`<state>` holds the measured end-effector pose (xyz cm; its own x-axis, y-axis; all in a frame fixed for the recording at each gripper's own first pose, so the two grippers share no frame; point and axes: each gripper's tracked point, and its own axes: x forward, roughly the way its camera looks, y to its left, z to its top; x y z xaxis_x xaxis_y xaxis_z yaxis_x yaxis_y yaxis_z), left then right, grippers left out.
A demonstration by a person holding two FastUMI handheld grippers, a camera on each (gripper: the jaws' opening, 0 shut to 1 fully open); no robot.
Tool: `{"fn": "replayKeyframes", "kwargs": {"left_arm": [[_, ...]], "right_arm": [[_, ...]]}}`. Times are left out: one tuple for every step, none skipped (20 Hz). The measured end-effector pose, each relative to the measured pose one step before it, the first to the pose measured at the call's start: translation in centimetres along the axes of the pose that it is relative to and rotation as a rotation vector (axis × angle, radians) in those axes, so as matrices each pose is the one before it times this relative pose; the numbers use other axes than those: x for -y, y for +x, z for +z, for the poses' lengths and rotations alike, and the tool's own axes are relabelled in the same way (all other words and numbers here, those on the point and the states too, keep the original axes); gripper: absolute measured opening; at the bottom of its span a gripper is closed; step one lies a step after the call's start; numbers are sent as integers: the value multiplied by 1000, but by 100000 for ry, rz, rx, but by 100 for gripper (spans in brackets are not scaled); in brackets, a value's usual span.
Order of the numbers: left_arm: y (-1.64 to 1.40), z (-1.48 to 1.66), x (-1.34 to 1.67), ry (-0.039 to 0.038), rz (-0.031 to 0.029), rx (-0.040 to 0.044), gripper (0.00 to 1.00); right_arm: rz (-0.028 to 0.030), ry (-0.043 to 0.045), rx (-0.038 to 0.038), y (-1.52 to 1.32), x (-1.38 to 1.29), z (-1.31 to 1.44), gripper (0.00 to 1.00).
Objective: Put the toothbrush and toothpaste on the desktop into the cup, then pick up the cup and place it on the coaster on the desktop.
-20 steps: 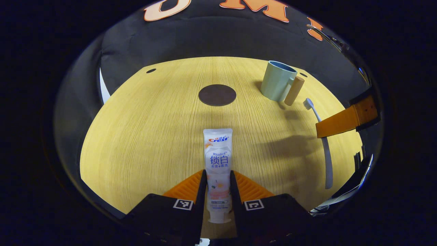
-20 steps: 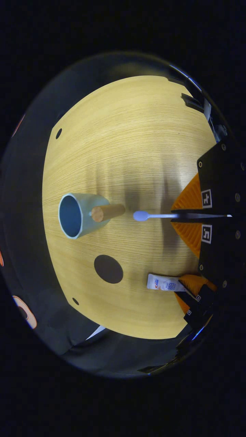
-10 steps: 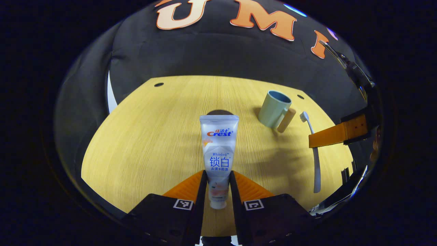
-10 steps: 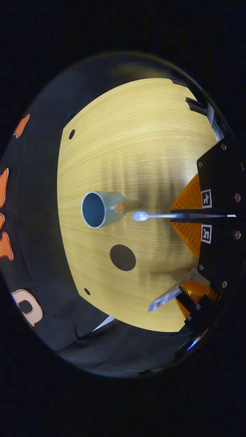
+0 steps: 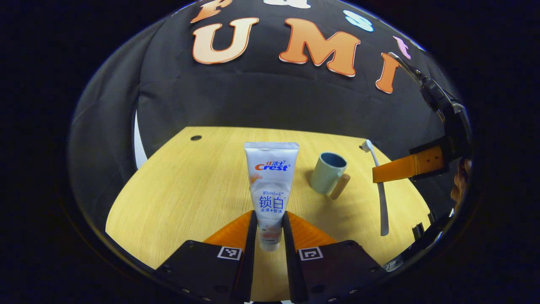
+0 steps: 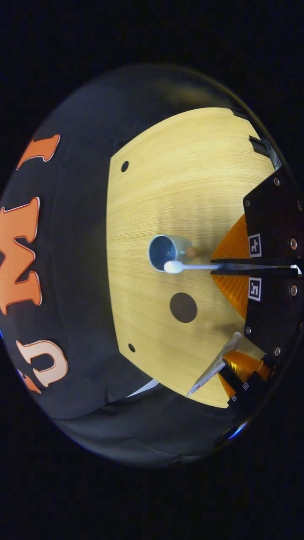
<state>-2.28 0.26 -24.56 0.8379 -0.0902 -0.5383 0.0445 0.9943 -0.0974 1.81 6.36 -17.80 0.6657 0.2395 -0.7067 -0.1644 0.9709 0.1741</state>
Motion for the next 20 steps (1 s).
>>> {"fn": "replayKeyframes", "kwargs": {"left_arm": [[139, 1403, -37, 290, 204, 2447, 34], [-7, 954, -127, 266, 290, 1818, 34], [65, 1014, -29, 82, 212, 1417, 34], [128, 945, -74, 215, 326, 1509, 34], [3, 806, 3, 551, 455, 1664, 34], [77, 782, -58, 651, 445, 1507, 34], [256, 609, -88, 704, 282, 1102, 34], [265, 571, -50, 430, 202, 756, 34], [7, 317, -169, -142, 260, 369, 34], [199, 189, -112, -296, 338, 57, 34], [-21, 19, -199, -293, 387, -279, 34], [137, 129, -189, -182, 394, -410, 34], [46, -9, -116, 157, 370, -402, 34], [179, 51, -255, 188, 460, -364, 34], [75, 76, -270, 71, 496, -69, 34], [244, 144, -251, -99, 404, -186, 34], [258, 0, -230, -163, 460, -288, 34], [259, -13, -173, -178, 416, -523, 34], [234, -309, -289, -538, 319, -389, 34], [323, -75, -130, -206, 546, -325, 34]], "right_arm": [[428, -561, 3244, 26, -195, 1341, 3], [-181, -681, 3193, 46, 229, 1320, 3], [8, -430, 3070, 64, 138, 1203, 3], [95, 254, 2840, 158, 126, 1119, 3], [70, 144, 2291, 682, -15, 1255, 3], [126, 68, 1902, 408, 15, 1053, 3], [304, 24, 2698, 215, -162, 1167, 3], [-104, -102, 3416, 447, 143, 1249, 3], [475, 611, 5070, 737, 271, 1486, 3], [-419, 0, 4752, 647, 293, 1311, 3], [-82, -127, 4728, 538, 6, 1173, 3], [-435, -381, 3518, 419, 126, 683, 3], [-296, -282, 2182, 885, 181, 230, 3], [402, -118, 1170, 1060, 55, -123, 3], [187, -186, 906, 917, 43, -341, 3], [-129, 26, 741, 688, 137, -313, 3], [-92, 221, 1034, 645, 46, -271, 3], [-617, -28, 499, 665, 122, -432, 3], [293, 93, 623, 554, -87, -280, 3], [-634, -1070, 363, 492, -75, -384, 3]]}}
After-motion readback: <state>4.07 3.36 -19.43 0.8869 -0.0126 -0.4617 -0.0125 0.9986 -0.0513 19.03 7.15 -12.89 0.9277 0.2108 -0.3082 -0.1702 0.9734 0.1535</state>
